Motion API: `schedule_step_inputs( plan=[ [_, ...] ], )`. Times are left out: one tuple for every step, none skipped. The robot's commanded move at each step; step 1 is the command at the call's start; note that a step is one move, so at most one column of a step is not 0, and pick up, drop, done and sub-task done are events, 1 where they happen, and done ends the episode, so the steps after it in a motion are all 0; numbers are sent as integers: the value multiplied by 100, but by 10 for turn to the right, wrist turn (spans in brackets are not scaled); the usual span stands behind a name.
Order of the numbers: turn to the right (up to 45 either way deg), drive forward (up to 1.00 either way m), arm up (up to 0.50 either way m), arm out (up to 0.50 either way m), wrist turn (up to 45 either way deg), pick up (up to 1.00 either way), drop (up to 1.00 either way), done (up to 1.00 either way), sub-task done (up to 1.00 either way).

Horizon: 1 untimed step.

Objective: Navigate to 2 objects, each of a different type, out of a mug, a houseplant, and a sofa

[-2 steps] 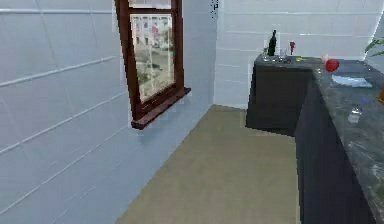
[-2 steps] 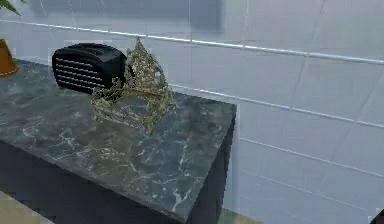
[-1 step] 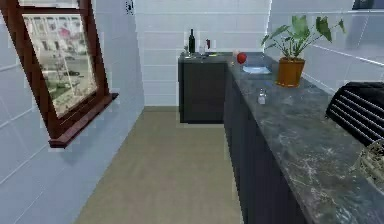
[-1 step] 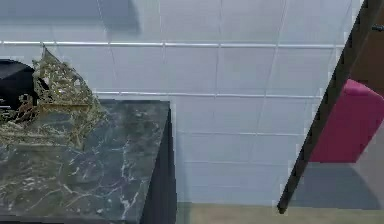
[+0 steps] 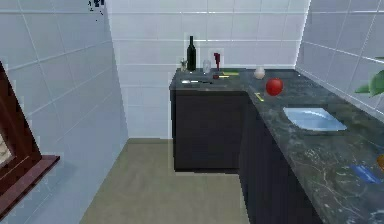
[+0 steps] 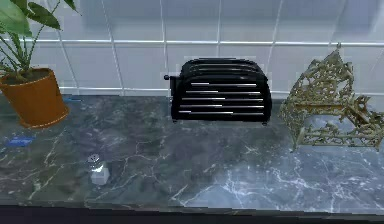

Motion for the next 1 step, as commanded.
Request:
schedule_step_inputs(
  plan=[
    [210, 0, 0, 0, 0, 0, 0, 0, 0]
  ],
)
